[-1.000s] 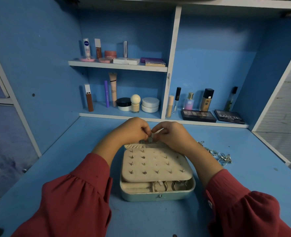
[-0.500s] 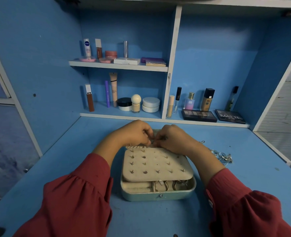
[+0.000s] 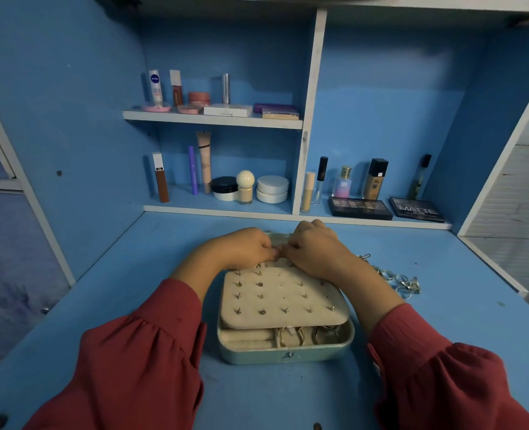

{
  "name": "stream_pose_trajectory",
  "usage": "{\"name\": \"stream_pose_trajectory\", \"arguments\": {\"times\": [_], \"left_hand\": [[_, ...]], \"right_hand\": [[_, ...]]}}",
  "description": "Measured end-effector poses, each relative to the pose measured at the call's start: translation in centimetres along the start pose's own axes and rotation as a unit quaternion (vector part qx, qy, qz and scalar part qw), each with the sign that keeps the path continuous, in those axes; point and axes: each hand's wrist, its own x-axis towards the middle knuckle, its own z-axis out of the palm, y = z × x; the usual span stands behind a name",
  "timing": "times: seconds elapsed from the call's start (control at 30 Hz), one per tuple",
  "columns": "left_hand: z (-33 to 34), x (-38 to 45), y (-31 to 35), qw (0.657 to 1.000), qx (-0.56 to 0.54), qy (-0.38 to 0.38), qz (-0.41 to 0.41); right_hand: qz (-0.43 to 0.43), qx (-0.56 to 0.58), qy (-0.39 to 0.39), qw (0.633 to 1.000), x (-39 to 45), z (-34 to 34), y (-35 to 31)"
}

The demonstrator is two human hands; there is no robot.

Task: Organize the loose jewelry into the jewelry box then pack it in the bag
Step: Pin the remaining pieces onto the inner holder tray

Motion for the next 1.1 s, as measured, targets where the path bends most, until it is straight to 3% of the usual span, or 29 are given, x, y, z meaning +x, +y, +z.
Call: {"name": "stream_pose_trajectory", "arguments": {"times": [0.2, 0.43, 0.73, 1.0, 1.1], "left_hand": [[0.0, 0.1, -0.1, 0.999, -0.026, 0.022, -0.020], [-0.7, 0.1, -1.0, 0.997, -0.058, 0.050, -0.019], [-0.6, 0.1, -1.2, 0.995, -0.079, 0.047, 0.041], [-0.2, 0.5, -1.1, 0.987, -0.102, 0.116, 0.047], [-0.8, 0.2, -1.5, 0.993, -0.059, 0.099, 0.027]], "right_hand": [[0.007, -0.007, 0.024, 1.000, -0.2, -0.2, 0.0], [0.017, 0.056, -0.019, 0.998, -0.6, -0.8, 0.2], [0.018, 0.065, -0.007, 0.998, -0.4, -0.6, 0.3], [0.012, 0.068, 0.000, 0.998, -0.5, -0.6, 0.2], [0.012, 0.070, -0.003, 0.997, -0.5, -0.6, 0.3]]}}
